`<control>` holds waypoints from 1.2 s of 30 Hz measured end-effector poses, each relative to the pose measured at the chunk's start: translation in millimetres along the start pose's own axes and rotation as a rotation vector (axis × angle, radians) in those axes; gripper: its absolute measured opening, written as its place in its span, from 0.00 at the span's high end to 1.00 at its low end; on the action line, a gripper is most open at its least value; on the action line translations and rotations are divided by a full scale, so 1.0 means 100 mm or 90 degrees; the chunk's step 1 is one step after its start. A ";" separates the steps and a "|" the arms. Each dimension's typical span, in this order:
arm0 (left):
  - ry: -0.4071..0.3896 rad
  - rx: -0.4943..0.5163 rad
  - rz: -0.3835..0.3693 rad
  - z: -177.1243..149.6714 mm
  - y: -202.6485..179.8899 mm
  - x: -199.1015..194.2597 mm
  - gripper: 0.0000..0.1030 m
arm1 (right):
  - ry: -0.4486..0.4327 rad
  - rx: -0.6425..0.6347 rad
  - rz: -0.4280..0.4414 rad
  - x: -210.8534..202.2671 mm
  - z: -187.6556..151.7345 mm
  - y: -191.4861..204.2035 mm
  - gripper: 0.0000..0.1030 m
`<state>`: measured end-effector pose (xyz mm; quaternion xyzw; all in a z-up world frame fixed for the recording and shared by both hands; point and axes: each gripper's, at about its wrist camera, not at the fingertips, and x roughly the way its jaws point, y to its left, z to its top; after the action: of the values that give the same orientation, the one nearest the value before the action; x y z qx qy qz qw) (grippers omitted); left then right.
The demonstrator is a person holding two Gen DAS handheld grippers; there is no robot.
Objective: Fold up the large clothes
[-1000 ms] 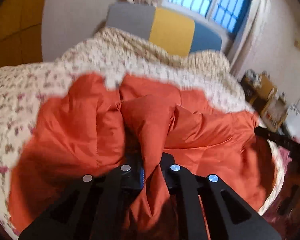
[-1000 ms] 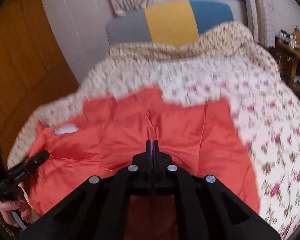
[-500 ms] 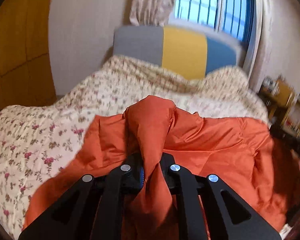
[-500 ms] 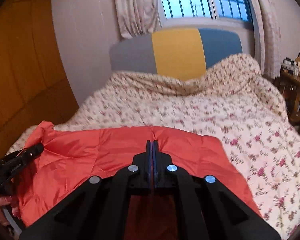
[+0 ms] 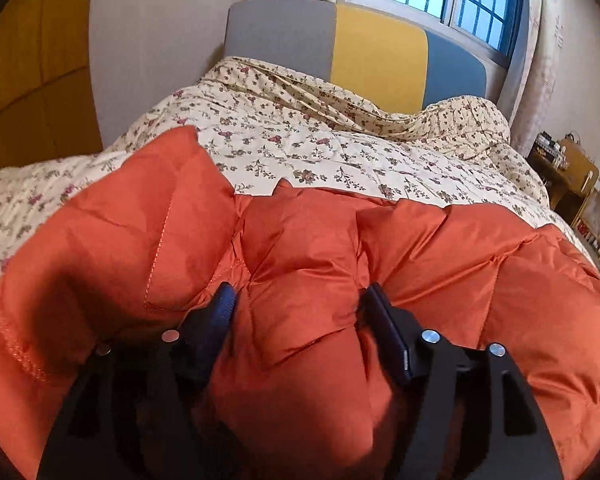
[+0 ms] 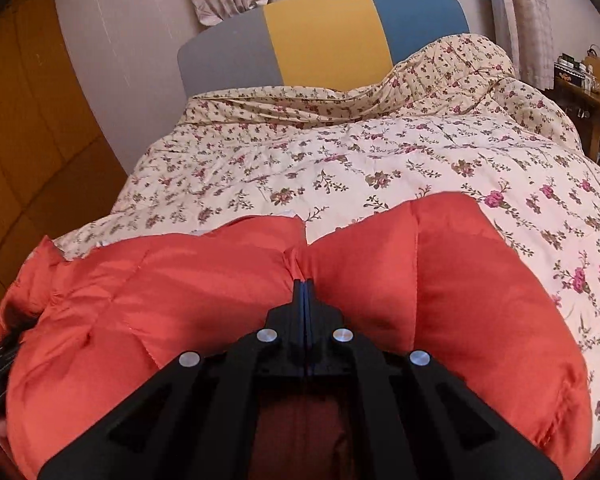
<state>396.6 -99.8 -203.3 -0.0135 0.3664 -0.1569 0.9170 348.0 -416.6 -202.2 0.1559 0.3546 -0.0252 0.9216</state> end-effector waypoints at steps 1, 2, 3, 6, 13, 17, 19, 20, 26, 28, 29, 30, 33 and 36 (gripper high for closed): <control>0.004 -0.008 -0.007 0.00 0.02 0.03 0.32 | 0.003 0.001 -0.008 0.04 -0.02 0.01 1.00; 0.004 -0.015 -0.013 0.00 0.05 0.06 0.32 | 0.008 -0.002 -0.019 0.09 -0.02 0.02 1.00; 0.004 -0.022 -0.018 0.00 0.07 0.09 0.31 | 0.014 -0.008 -0.029 0.15 -0.02 0.04 1.00; 0.010 -0.031 -0.023 0.00 0.08 0.13 0.31 | 0.024 -0.010 -0.035 0.26 -0.02 0.03 1.00; 0.037 -0.006 0.013 0.03 -0.02 0.08 0.23 | 0.043 -0.002 -0.025 0.27 0.01 0.00 0.99; 0.031 -0.004 0.032 0.06 -0.12 -0.20 0.17 | 0.016 0.001 -0.004 -0.06 0.06 0.00 0.69; -0.019 -0.022 0.025 0.09 -0.21 -0.45 0.14 | -0.014 -0.016 -0.007 -0.31 0.08 0.06 0.67; -0.035 -0.023 0.017 0.10 -0.25 -0.52 0.12 | -0.025 -0.029 -0.010 -0.42 0.09 0.09 0.67; -0.042 0.121 0.027 0.22 -0.93 -0.40 0.10 | -0.034 -0.099 -0.117 -0.62 0.10 0.05 0.67; -0.018 0.190 0.070 0.21 -1.12 -0.14 0.10 | -0.013 -0.097 -0.138 -0.48 0.10 -0.07 0.67; -0.002 0.210 0.088 0.21 -1.15 0.02 0.10 | 0.003 -0.076 -0.136 -0.39 0.09 -0.18 0.69; 0.016 0.208 0.085 0.21 -1.13 0.16 0.09 | 0.020 -0.048 -0.136 -0.29 0.08 -0.31 0.69; 0.038 0.146 0.022 0.18 -0.94 0.35 0.04 | 0.034 0.048 -0.090 -0.13 0.05 -0.64 0.69; 0.042 0.113 -0.013 0.18 -0.83 0.45 0.03 | 0.045 0.100 -0.065 0.00 0.04 -0.82 0.69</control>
<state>416.6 -193.5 -208.3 0.0691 0.3809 -0.1982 0.9005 338.4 -495.4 -221.4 0.2104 0.3911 -0.0940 0.8910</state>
